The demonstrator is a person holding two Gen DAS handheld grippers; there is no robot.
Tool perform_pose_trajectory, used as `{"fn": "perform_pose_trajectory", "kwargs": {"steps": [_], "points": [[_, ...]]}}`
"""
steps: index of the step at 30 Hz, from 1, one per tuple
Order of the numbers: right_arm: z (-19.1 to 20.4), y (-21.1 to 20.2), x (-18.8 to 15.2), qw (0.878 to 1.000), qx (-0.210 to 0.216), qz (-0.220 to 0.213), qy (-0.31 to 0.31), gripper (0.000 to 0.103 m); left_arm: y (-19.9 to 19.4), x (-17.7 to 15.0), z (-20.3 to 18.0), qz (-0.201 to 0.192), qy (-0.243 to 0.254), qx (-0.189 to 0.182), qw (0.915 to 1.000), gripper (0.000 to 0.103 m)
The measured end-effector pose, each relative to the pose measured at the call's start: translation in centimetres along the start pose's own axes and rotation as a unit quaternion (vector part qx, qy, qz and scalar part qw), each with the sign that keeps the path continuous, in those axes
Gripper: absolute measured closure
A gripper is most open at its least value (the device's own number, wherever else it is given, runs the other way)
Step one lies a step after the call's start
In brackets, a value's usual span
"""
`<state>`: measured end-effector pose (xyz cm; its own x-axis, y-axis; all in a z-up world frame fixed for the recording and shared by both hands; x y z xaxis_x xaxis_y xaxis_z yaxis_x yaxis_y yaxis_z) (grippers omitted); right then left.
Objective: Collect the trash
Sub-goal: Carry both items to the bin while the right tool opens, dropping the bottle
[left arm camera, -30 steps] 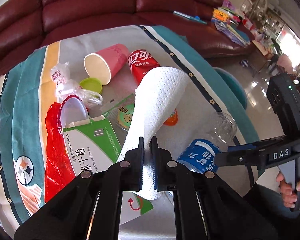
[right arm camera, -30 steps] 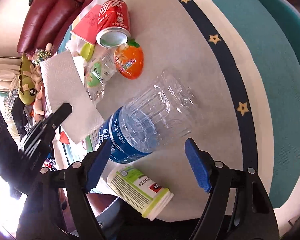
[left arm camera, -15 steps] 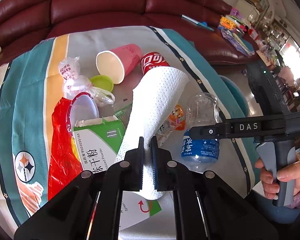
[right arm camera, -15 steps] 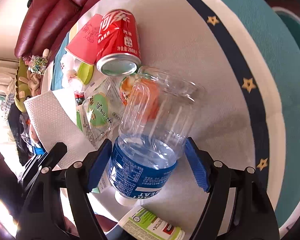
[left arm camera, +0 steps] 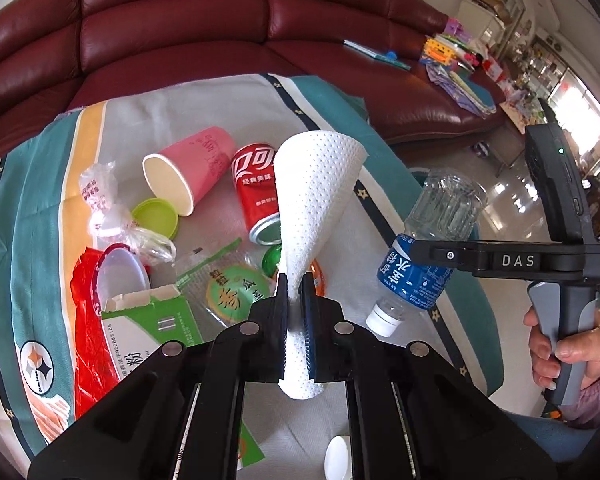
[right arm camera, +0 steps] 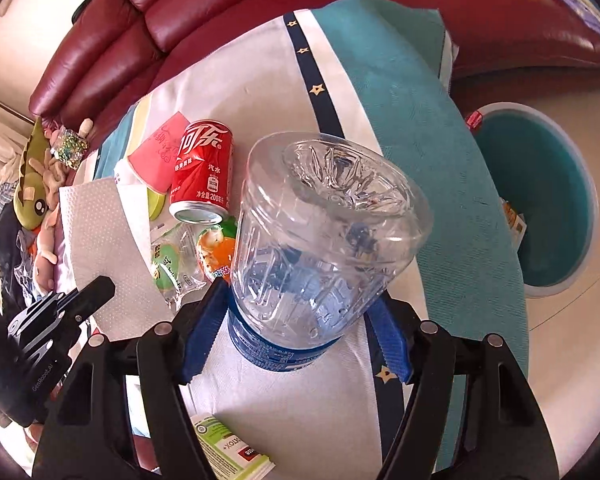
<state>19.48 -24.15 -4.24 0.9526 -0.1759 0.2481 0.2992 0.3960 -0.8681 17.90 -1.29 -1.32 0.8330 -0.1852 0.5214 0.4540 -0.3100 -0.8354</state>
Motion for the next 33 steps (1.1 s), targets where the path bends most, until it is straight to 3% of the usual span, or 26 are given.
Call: {"fn": "perform_pose_trajectory", "kwargs": {"steps": [10, 18, 24, 33], "points": [[-7.4, -7.6, 1.9, 0.994, -0.011, -0.099, 0.049, 0.037, 0.7, 3.1, -6.4, -0.002, 0.035, -0.021, 0.9992, 0.095], [-16.0, -13.7, 2.2, 0.978, -0.068, -0.171, 0.098, 0.037, 3.8, 6.7, -15.8, 0.004, 0.096, -0.054, 0.9939, 0.095], [-21.7, -13.1, 2.3, 0.975, -0.098, -0.153, 0.126, 0.037, 7.5, 7.9, -21.8, 0.021, 0.126, -0.073, 0.9891, 0.095], [-26.0, -7.2, 3.0, 0.984, -0.085, -0.076, 0.14, 0.036, 12.2, 9.0, -23.9, 0.056, 0.129, -0.07, 0.9876, 0.095]]}}
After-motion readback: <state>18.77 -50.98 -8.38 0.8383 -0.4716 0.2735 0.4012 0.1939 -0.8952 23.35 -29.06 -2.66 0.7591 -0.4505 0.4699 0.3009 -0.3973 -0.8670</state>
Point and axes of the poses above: each gripper's, at about its wrist camera, not at the fingertips, and y roughly the way its jaws point, z to its left, x to its top, the point moved 1 cm from there along y, roughly the way its jaws point, and after that the axes turned 3 degrees about x, right-handed, at the moved point
